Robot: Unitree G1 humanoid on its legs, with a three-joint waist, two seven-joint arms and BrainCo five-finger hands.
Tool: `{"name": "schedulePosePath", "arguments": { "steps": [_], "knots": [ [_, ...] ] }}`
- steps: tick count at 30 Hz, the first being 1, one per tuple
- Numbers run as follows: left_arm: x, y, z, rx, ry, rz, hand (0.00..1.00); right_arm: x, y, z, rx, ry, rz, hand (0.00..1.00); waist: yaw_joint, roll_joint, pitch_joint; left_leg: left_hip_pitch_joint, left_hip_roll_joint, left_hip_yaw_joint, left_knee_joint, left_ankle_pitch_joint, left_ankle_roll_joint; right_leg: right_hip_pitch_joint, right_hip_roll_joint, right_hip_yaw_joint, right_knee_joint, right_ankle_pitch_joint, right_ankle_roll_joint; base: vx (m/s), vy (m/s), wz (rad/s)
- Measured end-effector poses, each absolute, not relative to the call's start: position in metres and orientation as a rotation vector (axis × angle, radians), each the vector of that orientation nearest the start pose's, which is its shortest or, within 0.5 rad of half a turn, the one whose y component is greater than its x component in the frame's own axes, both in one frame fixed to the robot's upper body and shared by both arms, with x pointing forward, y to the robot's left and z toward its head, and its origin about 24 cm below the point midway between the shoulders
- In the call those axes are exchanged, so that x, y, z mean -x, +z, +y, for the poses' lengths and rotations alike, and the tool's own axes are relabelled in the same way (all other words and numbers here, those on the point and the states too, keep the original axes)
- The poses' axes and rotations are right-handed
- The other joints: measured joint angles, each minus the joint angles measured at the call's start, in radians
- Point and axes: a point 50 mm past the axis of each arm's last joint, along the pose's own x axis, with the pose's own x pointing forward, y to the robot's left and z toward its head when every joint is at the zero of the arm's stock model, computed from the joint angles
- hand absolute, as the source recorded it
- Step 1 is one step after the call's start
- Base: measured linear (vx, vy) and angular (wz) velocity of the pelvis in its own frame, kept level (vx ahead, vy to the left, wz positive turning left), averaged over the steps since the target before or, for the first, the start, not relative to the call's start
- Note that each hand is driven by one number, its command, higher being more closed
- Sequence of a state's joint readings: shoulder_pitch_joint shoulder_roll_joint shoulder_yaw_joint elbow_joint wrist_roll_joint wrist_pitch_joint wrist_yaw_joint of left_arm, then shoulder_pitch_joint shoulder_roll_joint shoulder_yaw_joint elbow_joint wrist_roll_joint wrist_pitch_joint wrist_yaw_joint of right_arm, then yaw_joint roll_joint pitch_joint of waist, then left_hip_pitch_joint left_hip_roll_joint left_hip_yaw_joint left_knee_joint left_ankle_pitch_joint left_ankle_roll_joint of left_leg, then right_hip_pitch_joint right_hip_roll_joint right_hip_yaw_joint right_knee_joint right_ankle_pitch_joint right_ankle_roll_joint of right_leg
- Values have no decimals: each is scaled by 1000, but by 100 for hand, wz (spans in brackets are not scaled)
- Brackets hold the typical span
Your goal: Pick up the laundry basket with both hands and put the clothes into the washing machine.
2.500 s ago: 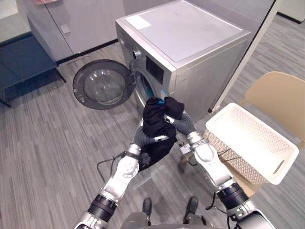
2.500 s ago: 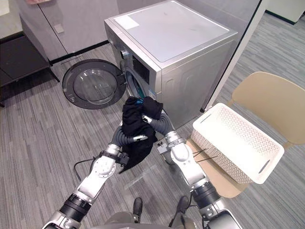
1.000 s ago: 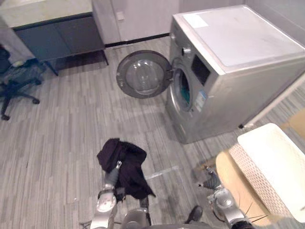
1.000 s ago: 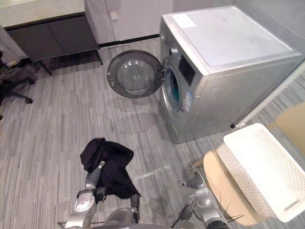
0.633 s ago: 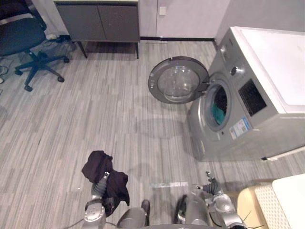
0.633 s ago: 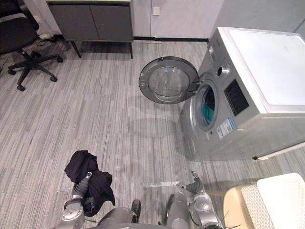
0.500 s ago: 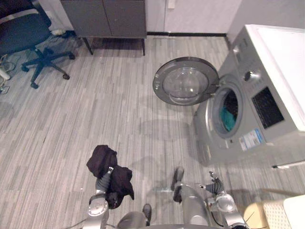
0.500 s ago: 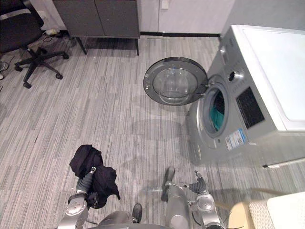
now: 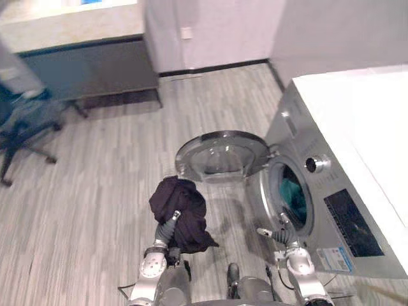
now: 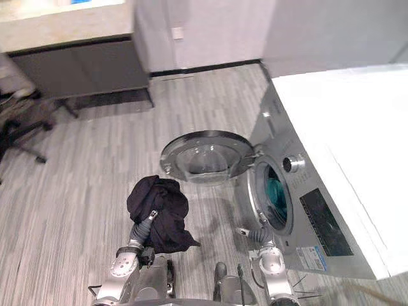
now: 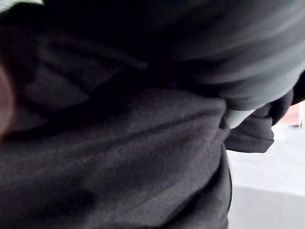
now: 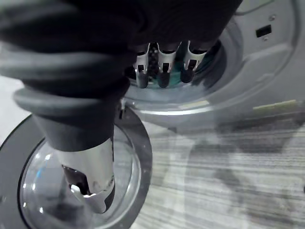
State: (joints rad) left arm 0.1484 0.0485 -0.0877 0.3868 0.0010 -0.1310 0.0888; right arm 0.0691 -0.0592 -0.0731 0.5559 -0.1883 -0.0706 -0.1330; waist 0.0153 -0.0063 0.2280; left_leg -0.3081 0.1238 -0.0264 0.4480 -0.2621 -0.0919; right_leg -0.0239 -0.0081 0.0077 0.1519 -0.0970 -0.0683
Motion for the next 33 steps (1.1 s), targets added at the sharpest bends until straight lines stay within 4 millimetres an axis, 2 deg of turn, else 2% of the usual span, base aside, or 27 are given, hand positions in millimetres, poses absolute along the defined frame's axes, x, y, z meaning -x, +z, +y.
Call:
{"name": "schedulePosePath", "arguments": {
  "steps": [1,2,3,4,5,6,7,8,9,11,12,13,15,16,19,21,22,23,24,25,26,27,28,29,31,33],
  "knots": [
    [-192,-67,153,-69,39,408,100,-191,-88,-193,257,-168,560,0,0,8,-3,19,-9,-49,-81,23,-23,2,3,33,5,-10,22,360,393,-151],
    [-190,-71,150,-68,30,430,100,-187,-92,-198,272,-176,586,0,1,39,-14,33,-1,-109,-178,98,-24,2,21,79,10,-26,51,345,493,-179],
    [-186,-76,140,-54,8,455,100,-183,-95,-206,297,-181,611,0,2,84,-17,50,27,-131,-181,227,-34,-8,53,155,43,-61,94,326,519,-182],
    [-186,-78,144,-71,9,468,100,-183,-98,-202,286,-179,625,0,3,63,-16,51,13,-88,-143,195,-21,-18,40,188,72,-76,115,224,441,-169],
    [-185,-80,149,-91,6,480,100,-178,-100,-196,278,-175,632,0,-2,35,-27,63,-6,-15,-142,168,-3,-49,2,206,114,-97,138,167,348,-158],
    [-185,-80,152,-101,11,482,100,-176,-103,-191,278,-158,645,0,1,-2,-47,84,-20,75,-140,144,30,-95,-35,218,171,-109,156,147,314,-149],
    [-185,-80,153,-103,12,481,100,-176,-103,-190,280,-153,644,0,0,-2,-47,96,-23,115,-140,135,40,-109,-47,209,187,-108,157,98,277,-168],
    [-186,-79,154,-104,19,479,100,-180,-102,-188,284,-143,637,0,0,0,-46,121,-23,181,-143,123,61,-130,-68,175,207,-98,173,83,287,-175],
    [-187,-79,157,-114,27,476,100,-182,-103,-184,287,-124,642,0,-2,2,-45,160,-22,268,-164,111,75,-159,-106,51,221,-89,170,82,262,-188],
    [-190,-76,161,-128,37,463,100,-187,-104,-179,292,-102,643,0,-3,3,-45,197,-18,358,-187,108,80,-171,-160,-180,225,-85,155,75,130,-143],
    [-193,-75,162,-128,43,456,100,-186,-106,-178,295,-97,651,0,-3,3,-45,207,-13,389,-199,108,81,-170,-176,-278,214,-81,131,94,56,-140],
    [-199,-70,163,-130,47,435,100,-191,-106,-176,302,-87,651,0,-5,10,-41,222,10,448,-209,108,81,-158,-201,-480,185,-55,92,93,29,-124],
    [-203,-68,169,-146,54,424,100,-191,-108,-176,306,-83,666,0,-5,8,-42,245,22,494,-230,110,77,-142,-201,-571,160,-35,83,99,-53,-107],
    [-204,-67,168,-143,54,420,100,-191,-108,-180,312,-93,669,0,-26,13,-40,265,22,500,-242,116,69,-129,-178,-547,133,-28,79,115,-99,-71],
    [-203,-68,168,-142,55,425,100,-186,-110,-186,316,-111,684,0,-34,15,-40,267,70,524,-161,106,53,-99,-132,-497,69,-7,76,83,-148,-66],
    [-203,-68,169,-132,65,428,100,-181,-111,-195,337,-126,697,0,-28,26,-32,189,160,499,121,101,38,-57,-82,-442,7,11,66,74,-126,-83],
    [-201,-70,168,-126,69,435,100,-180,-111,-199,342,-135,700,0,-26,35,-26,174,184,473,192,110,30,-36,-65,-424,-8,15,62,89,-51,-89],
    [-197,-72,167,-119,73,450,100,-180,-110,-202,343,-151,698,0,-24,38,-15,125,192,386,306,109,33,-5,-54,-383,-25,17,58,81,24,-93],
    [-195,-74,167,-118,70,457,100,-180,-110,-205,342,-162,700,0,-19,27,-7,103,160,316,308,59,24,-4,-60,-343,-28,17,58,76,58,-104],
    [-195,-74,167,-119,70,456,100,-182,-109,-208,335,-180,698,0,-14,34,-4,98,134,276,274,43,23,-2,-66,-315,-26,19,62,89,86,-103],
    [-195,-74,167,-118,71,456,100,-181,-109,-212,326,-201,702,0,-13,27,4,91,99,222,189,37,21,-3,-68,-279,-28,23,68,105,127,-96],
    [-195,-73,167,-118,71,455,100,-179,-110,-213,323,-211,710,0,-9,33,4,94,73,166,86,39,19,-3,-67,-251,-26,25,74,106,154,-87],
    [-196,-73,166,-118,71,454,100,-178,-110,-215,321,-217,715,0,-8,41,1,100,58,136,12,55,8,-8,-64,-235,-20,23,83,108,207,-78],
    [-196,-73,165,-114,71,452,100,-178,-109,-218,328,-225,712,0,-6,63,1,113,50,109,-91,138,1,-19,-52,-216,-2,12,105,131,251,-60],
    [-200,-72,168,-127,70,448,100,-175,-112,-216,318,-237,727,0,-5,40,12,117,34,127,-101,116,16,-34,-70,-195,10,6,132,120,207,-31],
    [-208,-67,168,-135,66,426,100,-175,-112,-213,307,-238,726,0,-5,34,25,97,11,147,-93,107,31,-80,-102,-184,50,-7,152,35,162,-14]
  ]
}}
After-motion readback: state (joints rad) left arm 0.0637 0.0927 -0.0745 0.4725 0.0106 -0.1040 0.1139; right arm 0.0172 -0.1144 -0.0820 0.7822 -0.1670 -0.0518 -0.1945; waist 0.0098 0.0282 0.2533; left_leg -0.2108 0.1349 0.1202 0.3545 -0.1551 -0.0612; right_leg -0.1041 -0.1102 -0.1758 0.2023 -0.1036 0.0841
